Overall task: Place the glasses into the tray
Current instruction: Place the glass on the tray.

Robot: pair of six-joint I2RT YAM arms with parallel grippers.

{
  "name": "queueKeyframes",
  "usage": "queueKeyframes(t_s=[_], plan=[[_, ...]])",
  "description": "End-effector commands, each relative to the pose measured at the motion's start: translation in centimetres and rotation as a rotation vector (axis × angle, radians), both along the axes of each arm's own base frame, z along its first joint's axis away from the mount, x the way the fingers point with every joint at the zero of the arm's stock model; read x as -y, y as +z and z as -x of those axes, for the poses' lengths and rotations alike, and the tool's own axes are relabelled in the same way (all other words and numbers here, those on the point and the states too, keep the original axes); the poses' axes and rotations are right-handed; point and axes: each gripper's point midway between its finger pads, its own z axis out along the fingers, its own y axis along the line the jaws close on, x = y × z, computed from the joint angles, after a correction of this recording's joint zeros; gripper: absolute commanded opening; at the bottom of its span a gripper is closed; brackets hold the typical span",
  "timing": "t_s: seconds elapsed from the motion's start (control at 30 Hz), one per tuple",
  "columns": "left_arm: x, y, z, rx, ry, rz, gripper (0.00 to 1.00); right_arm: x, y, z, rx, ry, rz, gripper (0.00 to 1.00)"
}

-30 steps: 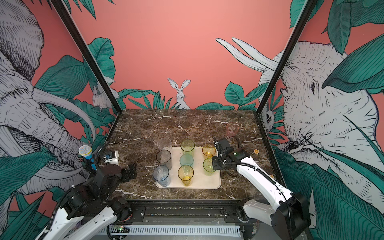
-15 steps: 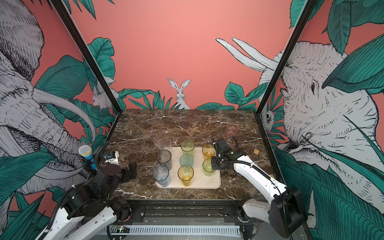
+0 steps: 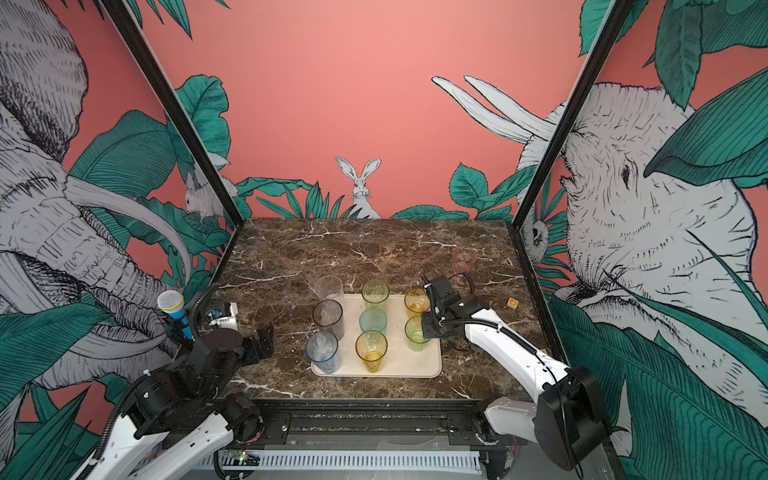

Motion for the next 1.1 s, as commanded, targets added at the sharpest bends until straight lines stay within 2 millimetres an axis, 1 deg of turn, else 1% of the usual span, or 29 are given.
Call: queueKeyframes(t_s=[0.0, 0.33, 0.5, 0.6, 0.77, 0.93, 1.07], plan=[[-0.1, -0.3, 0.0, -0.002, 0.014, 0.012, 0.99, -0.1, 0.0, -0.6, 0.025, 0.0, 0.011, 0.0], [0.0, -0.3, -0.1, -0.001, 0.014, 0.012, 0.99, -0.2, -0.2, -1.0, 0.021, -0.001, 0.019, 0.0], [0.0, -0.3, -0.1, -0.001, 0.014, 0.012, 0.99, -0.3, -0.2, -0.8, 0.015, 0.013, 0.017, 0.01], [0.0, -0.3, -0.1, -0.002, 0.013, 0.012, 0.99, 0.0, -0.3, -0.6, 0.009, 0.014, 0.029, 0.11], [0.0, -0.4, -0.1, -0.002, 0.012, 0.013, 0.99, -0.2, 0.1, -0.4, 0.002, 0.022, 0.016, 0.22], [0.0, -0.4, 0.0, -0.003, 0.011, 0.015, 0.99, -0.3, 1.2, -0.2, 0.014, 0.026, -0.004, 0.28], [0.0, -0.4, 0.0, -0.004, 0.012, 0.014, 0.99, -0.3, 2.4, -0.2, 0.034, 0.027, -0.014, 0.32]])
